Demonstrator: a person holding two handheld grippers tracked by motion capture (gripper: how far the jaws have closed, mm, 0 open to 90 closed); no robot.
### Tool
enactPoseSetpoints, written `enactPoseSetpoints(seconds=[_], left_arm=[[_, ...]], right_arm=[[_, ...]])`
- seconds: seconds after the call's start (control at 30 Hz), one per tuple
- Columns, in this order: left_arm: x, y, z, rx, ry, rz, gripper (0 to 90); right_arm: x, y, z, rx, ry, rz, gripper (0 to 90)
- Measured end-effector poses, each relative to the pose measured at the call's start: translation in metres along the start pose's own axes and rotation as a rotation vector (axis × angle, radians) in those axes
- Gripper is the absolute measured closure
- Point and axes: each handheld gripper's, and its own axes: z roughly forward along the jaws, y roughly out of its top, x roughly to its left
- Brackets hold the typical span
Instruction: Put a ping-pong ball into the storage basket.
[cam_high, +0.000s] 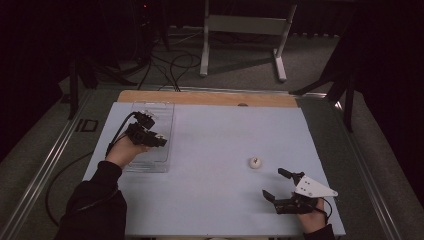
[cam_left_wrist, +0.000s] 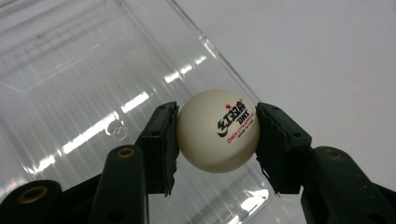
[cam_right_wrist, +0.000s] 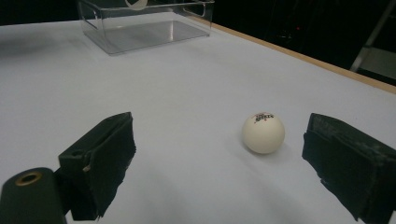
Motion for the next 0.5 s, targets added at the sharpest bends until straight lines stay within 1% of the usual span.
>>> enactPoseSetpoints(seconds=[0.03,0.1,0.13,0.23,0.3,0.37,0.5], left_arm=[[0.000,0.000,0.001,0.004,-0.003,-0.003,52.1],[0.000,0.000,0.003,0.013,0.003,-0.001,52.1],[0.000,0.000,0.004,0.013,0.004,-0.009,52.1],[0.001,0.000,0.007,0.022,0.006,-0.013,52.0],[0.001,0.000,0.009,0.033,0.016,-0.017,52.0],[0.001,-0.001,0.011,0.045,0.012,-0.020,51.9],[0.002,-0.001,0.015,0.062,0.022,-0.036,51.7]], right_arm=[[0.000,0.000,0.000,0.001,0.001,0.000,9.2],[0.000,0.000,0.000,0.002,0.001,0.000,9.2],[0.000,0.000,0.000,0.002,0.000,0.000,9.2],[0.000,0.000,0.000,0.001,-0.001,-0.002,9.2],[0.000,0.000,0.000,-0.001,0.000,-0.001,9.2],[0.000,0.000,0.000,0.000,-0.001,-0.001,9.2],[0.000,0.000,0.000,0.000,-0.001,-0.001,9.2]])
